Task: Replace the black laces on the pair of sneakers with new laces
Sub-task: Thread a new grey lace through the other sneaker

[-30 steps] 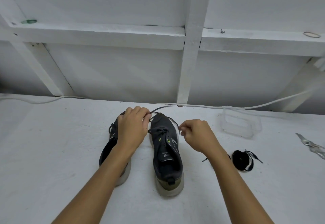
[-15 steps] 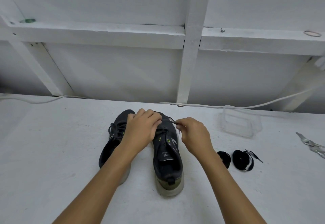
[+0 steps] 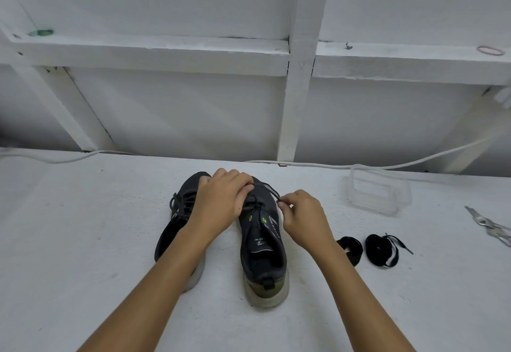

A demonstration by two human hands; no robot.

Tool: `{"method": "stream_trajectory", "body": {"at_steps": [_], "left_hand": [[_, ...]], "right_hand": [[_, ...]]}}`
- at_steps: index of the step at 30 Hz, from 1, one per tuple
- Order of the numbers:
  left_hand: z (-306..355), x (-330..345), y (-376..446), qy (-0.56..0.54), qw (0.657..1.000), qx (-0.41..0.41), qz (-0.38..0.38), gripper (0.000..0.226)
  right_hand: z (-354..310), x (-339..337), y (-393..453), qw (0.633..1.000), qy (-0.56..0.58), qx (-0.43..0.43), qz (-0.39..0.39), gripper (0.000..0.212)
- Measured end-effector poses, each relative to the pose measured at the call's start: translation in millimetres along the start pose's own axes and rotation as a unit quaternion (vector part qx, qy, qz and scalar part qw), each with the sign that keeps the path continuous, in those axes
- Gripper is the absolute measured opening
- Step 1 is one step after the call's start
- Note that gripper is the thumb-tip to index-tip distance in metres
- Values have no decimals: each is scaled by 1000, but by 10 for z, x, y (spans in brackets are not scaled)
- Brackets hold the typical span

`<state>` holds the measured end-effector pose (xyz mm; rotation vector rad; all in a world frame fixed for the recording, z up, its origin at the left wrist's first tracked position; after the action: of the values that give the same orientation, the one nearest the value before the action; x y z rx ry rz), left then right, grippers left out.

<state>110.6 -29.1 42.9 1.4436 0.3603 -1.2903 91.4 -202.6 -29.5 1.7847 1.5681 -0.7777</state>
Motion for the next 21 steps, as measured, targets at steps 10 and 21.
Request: {"method": "stream_trajectory", "body": {"at_steps": [10, 21], "left_hand": [[-102, 412, -294, -197, 954, -191, -120, 45], [-171, 740, -313, -172, 916, -241, -271, 14]], "right_hand": [[383, 429, -241, 843, 458, 281, -29, 9], [371, 415, -241, 872, 429, 236, 8, 5]]}}
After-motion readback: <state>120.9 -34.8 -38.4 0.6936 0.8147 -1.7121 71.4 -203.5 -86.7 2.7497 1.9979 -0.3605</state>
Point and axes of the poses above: each hand's wrist, its own y-axis towards the middle knuckle, its own x-axis out of the palm, z = x × y, the point moved 10 cm from there along y, towards the middle knuckle
